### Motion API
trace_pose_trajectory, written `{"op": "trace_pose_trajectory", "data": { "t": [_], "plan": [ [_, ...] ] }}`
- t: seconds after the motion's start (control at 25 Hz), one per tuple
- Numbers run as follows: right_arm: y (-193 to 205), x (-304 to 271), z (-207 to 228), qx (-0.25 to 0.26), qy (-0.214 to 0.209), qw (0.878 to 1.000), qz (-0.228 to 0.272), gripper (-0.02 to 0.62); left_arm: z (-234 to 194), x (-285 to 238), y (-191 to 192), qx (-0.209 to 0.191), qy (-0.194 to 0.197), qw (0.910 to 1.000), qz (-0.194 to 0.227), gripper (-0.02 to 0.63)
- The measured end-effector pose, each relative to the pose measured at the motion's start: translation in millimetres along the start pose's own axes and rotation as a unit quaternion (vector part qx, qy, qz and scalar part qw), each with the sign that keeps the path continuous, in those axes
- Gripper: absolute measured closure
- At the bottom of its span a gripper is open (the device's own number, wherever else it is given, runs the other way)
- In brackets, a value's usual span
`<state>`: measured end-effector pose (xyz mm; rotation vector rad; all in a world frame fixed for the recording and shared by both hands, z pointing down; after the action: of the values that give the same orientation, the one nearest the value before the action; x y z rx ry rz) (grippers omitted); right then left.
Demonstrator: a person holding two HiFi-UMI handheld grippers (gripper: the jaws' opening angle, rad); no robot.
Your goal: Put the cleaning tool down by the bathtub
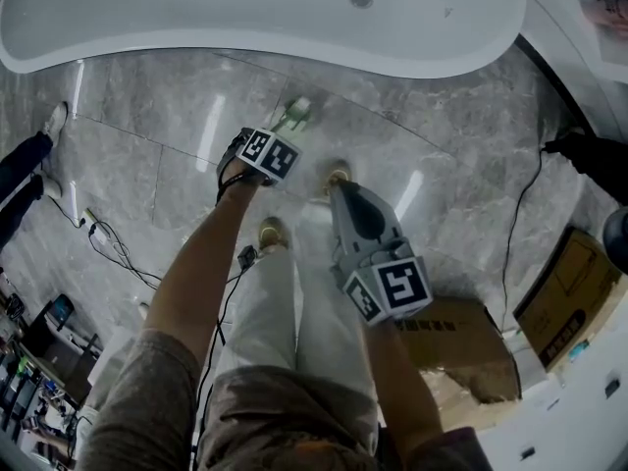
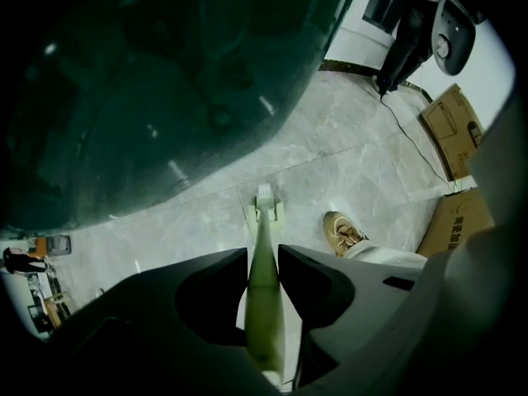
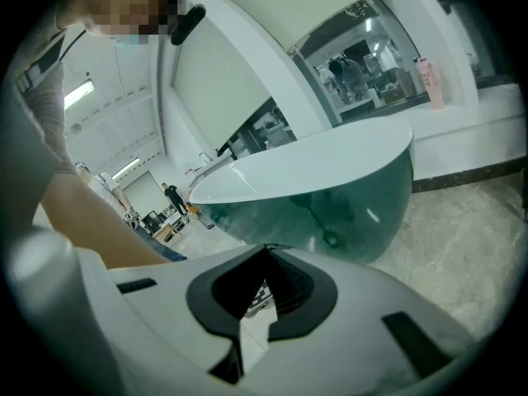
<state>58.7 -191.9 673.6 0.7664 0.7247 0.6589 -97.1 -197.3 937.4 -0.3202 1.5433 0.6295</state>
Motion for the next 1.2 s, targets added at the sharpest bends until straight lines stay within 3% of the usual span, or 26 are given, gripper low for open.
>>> {"op": "trace_pose_trajectory", "data": {
  "t": [0.24,0.4,0.44,0.52,0.76,1.04,1.2],
  "plan": [
    [-13,6,-16,0.005,-0.005,1.0,0.005,0.595,-3,36,-7,0.038,-0.008,0.9986,0.037,0.477],
    [-26,14,-25,0.008,-0.003,1.0,0.015,0.595,-3,64,-12,0.062,-0.015,0.9961,0.062,0.525],
    [-29,16,-28,0.009,-0.001,1.0,0.017,0.595,-4,72,-12,0.068,-0.016,0.9953,0.067,0.587],
    [-34,20,-34,0.011,0.002,1.0,0.02,0.595,-4,88,-11,0.087,-0.016,0.9933,0.074,0.601],
    [-57,39,-60,0.011,0.007,1.0,0.023,0.595,4,158,-21,0.171,-0.002,0.9791,0.11,0.601],
    [-99,62,-101,0.019,0.006,1.0,0.012,0.595,11,273,-46,0.207,0.009,0.9622,0.177,0.601],
    [-122,73,-121,0.028,-0.003,1.0,0.004,0.595,7,338,-62,0.2,0.009,0.9534,0.226,0.601]
  ]
}}
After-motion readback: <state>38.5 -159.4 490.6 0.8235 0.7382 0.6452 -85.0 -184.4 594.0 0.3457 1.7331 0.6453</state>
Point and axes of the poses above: the fingertips, and each gripper's own axes: x backward along the fingers, z to its right, y out of its underside, the point moved 1 cm from there along x, backward along the fingers, and after that the axes turned 13 degrees about z, right-handed, at the moved point
